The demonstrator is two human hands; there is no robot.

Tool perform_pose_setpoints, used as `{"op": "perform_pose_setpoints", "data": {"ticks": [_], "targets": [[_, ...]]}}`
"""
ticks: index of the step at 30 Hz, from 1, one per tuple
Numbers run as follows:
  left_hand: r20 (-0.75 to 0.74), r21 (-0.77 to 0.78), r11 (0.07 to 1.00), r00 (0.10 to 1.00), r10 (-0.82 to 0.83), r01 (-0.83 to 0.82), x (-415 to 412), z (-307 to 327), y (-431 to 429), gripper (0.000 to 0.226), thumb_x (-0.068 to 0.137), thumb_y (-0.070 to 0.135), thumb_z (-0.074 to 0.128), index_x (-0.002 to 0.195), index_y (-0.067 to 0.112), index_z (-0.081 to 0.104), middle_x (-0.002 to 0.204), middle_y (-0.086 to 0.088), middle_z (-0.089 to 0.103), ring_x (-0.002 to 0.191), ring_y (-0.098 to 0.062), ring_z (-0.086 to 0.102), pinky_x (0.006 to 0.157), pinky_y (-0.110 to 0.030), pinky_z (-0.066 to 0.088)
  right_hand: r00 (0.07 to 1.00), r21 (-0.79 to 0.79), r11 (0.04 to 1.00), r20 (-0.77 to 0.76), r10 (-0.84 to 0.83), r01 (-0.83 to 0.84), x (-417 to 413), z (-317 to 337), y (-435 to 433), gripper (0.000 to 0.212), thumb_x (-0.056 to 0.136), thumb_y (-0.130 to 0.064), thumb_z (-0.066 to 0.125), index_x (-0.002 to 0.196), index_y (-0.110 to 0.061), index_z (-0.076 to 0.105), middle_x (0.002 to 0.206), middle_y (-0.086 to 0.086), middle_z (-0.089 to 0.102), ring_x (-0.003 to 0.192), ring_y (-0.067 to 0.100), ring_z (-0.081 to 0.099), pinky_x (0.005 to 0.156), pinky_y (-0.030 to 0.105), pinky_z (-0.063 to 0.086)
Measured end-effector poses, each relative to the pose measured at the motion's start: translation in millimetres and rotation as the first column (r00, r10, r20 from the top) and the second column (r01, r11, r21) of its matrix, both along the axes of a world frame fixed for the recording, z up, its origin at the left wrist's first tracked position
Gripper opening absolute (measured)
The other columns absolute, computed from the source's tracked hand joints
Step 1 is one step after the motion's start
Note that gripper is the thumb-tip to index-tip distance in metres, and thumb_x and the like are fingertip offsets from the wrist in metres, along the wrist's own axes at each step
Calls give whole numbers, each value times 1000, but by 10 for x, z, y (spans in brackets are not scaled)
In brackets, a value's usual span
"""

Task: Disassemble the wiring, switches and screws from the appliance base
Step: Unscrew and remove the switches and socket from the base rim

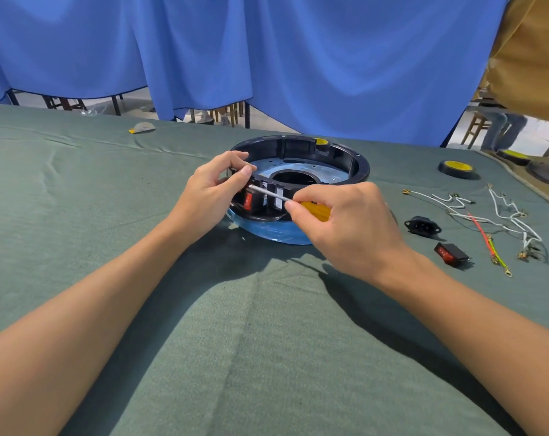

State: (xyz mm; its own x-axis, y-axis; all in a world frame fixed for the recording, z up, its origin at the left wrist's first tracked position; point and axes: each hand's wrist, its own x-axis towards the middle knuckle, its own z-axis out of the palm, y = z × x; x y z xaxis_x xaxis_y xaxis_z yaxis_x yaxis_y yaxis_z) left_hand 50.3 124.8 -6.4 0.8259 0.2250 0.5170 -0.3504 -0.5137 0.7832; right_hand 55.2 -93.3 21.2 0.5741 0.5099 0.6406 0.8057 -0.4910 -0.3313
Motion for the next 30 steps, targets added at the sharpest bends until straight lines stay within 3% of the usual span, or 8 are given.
{"op": "perform_pose_setpoints", "data": {"ticks": [6, 10, 12, 18, 21, 25, 27, 30], "targets": [[-22, -5, 1000, 1000, -10, 10, -15, 20, 21, 13, 89, 37, 55, 82, 32, 63, 128, 4, 60, 118, -13, 57, 98, -32, 45, 999, -169, 985, 8, 48, -46, -119, 101, -82, 26, 85, -48, 52, 83, -33, 73, 48, -18, 38, 55, 11, 38, 59, 28, 33], [-29, 10, 1000, 1000, -6, 6, -25, 12, 29, 14, 96, 29, 56, 86, 28, 65, 129, 4, 59, 115, -7, 56, 90, -17, 43, 999, -399, 917, 39, 32, -14, -163, 131, -162, 21, 88, -51, 56, 86, -35, 70, 54, -13, 37, 67, 23, 46, 64, 32, 40], [-35, 33, 999, 999, 19, -18, -27, 2, 27, 14, 98, 27, 54, 93, 22, 67, 131, 6, 58, 116, -5, 55, 88, -11, 41, 999, -434, 900, -3, 41, -39, -144, 143, -202, 20, 87, -50, 57, 82, -35, 69, 51, -15, 40, 64, 16, 45, 62, 30, 37], [-2, 95, 992, 996, 86, -85, -60, -21, -26, 21, 102, 28, 47, 112, 26, 65, 142, 10, 51, 131, -2, 45, 105, -19, 33, 901, 30, 969, -362, 238, -244, -60, 100, -163, 23, 94, -38, 56, 78, -23, 61, 55, -6, 54, 48, 5, 45, 51, 18, 36], [27, 88, 987, 991, 134, -136, -59, -22, -26, 29, 103, 27, 44, 124, 22, 62, 142, 10, 50, 132, -3, 44, 111, -22, 31, 861, 12, 953, -425, 279, -303, -96, 18, -87, 18, 101, -33, 44, 87, -21, 47, 66, -4, 60, 55, 9, 52, 56, 26, 44], [87, 105, 962, 966, 244, -253, -55, -44, -19, 29, 103, 25, 44, 120, 17, 65, 116, 19, 59, 107, 6, 52, 89, -3, 34, 929, -211, 911, -193, 317, -354, -144, -74, -12, 9, 97, -25, 55, 89, -20, 52, 79, -13, 54, 74, 4, 51, 67, 19, 43], [103, 113, 951, 956, 276, -286, -52, -53, -19, 30, 103, 25, 43, 119, 16, 67, 106, 22, 58, 97, 9, 51, 81, 0, 34, 938, -286, 893, -86, 337, -347, -177, -121, 49, 3, 92, -22, 60, 92, -20, 61, 90, -9, 60, 83, 13, 57, 72, 37, 50], [99, 124, 945, 952, 290, -301, -50, -55, -22, 31, 103, 26, 43, 121, 17, 66, 110, 22, 58, 101, 7, 52, 83, -1, 35, 944, -408, 859, -22, 329, -309, -196, -139, 145, 28, 91, -15, 56, 116, -24, 64, 118, -10, 64, 105, 21, 62, 78, 45, 53]]}}
